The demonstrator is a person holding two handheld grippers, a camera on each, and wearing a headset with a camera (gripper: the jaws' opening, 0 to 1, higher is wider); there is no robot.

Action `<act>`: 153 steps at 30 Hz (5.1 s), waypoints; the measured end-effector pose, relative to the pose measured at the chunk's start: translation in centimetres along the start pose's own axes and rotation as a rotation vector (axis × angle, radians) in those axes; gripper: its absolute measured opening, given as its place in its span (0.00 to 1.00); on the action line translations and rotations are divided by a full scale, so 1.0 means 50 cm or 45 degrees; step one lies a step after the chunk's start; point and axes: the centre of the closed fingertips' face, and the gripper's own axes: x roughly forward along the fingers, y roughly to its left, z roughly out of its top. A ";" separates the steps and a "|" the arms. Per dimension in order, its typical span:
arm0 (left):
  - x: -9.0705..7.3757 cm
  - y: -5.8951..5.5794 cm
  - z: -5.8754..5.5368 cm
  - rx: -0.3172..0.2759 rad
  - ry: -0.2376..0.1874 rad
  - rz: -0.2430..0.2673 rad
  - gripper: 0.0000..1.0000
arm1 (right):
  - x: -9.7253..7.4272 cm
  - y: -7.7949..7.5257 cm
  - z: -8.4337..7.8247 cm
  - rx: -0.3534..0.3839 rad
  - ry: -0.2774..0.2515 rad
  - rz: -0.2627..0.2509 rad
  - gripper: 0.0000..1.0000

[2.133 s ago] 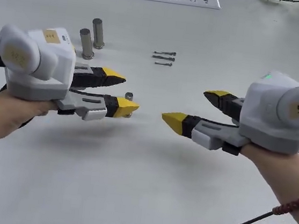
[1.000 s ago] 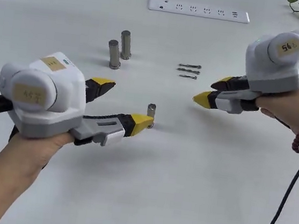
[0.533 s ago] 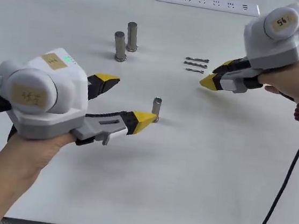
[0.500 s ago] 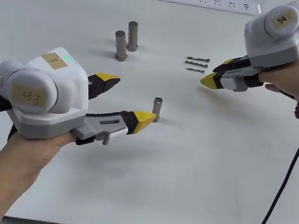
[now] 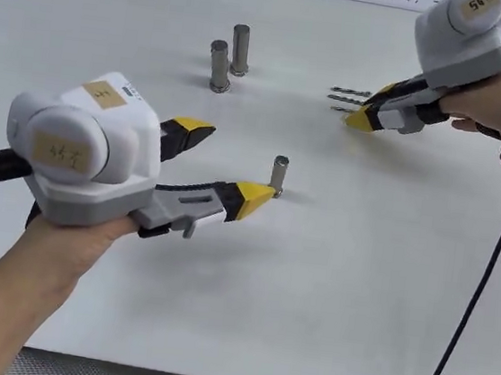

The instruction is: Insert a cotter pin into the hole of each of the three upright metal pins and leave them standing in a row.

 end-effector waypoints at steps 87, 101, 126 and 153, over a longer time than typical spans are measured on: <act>0.039 0.023 0.061 -0.101 0.064 -0.107 0.32 | -0.066 0.151 0.070 -0.558 -0.127 0.092 0.00; 0.057 -0.003 0.093 -0.228 0.066 -0.187 0.21 | -0.087 0.222 0.091 -0.708 -0.224 0.105 0.00; 0.069 -0.025 0.087 -0.332 0.112 -0.234 0.02 | -0.092 0.265 0.106 -0.864 -0.261 0.106 0.00; 0.069 -0.030 0.092 -0.225 0.086 -0.268 0.00 | -0.089 0.252 0.106 -0.685 -0.307 0.135 0.00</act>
